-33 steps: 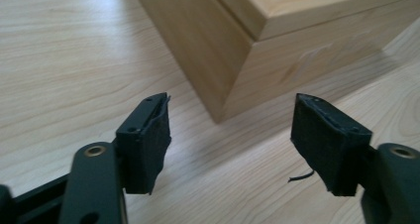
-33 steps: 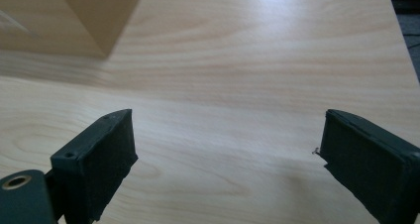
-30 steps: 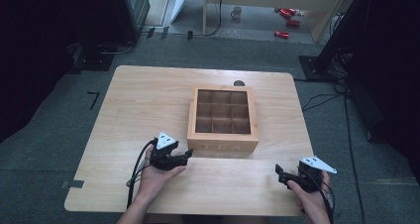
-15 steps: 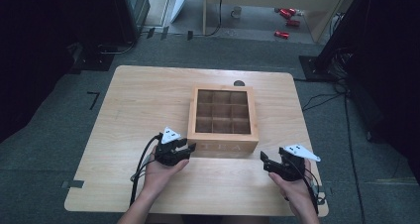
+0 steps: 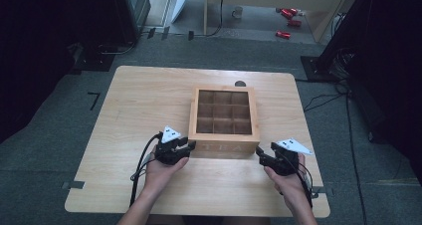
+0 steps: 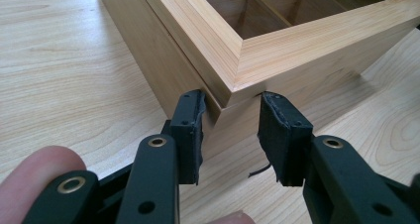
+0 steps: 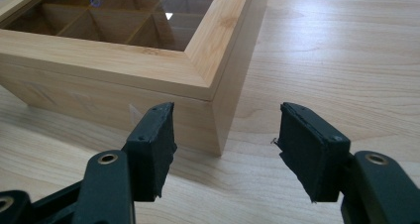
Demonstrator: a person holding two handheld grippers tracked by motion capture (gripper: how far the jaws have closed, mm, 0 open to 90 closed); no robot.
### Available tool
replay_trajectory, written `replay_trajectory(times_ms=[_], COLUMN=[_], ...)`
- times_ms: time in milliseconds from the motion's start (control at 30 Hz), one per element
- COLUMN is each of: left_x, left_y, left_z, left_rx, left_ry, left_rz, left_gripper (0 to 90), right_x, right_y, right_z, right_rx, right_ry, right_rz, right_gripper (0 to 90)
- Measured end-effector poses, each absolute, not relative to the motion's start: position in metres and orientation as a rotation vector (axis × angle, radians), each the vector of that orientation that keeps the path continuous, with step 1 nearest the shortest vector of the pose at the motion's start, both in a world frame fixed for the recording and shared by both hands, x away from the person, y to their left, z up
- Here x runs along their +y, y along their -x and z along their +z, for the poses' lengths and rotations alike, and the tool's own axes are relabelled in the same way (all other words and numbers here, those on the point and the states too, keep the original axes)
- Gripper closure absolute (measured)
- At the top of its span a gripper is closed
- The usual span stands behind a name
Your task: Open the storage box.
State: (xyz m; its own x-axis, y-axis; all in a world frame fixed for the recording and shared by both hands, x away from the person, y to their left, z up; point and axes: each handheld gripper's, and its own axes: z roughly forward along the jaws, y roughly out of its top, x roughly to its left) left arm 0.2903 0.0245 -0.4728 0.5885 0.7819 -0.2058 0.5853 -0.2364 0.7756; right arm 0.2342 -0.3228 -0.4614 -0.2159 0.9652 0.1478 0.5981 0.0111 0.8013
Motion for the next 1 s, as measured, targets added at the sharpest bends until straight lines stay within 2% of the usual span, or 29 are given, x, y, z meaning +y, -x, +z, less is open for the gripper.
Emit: replay_trajectory(times_ms=[1000], left_x=[0.028], left_y=[-0.291], left_z=[-0.471], left_rx=[1.075], left_ry=[-1.896], left_rz=[0.267], left_gripper=[63.6], right_x=[-0.313], right_y=[-0.247], right_z=[-0.469], right_rx=[1.895], right_ry=[-1.599], right_rz=[1.130], right_gripper=[34.5])
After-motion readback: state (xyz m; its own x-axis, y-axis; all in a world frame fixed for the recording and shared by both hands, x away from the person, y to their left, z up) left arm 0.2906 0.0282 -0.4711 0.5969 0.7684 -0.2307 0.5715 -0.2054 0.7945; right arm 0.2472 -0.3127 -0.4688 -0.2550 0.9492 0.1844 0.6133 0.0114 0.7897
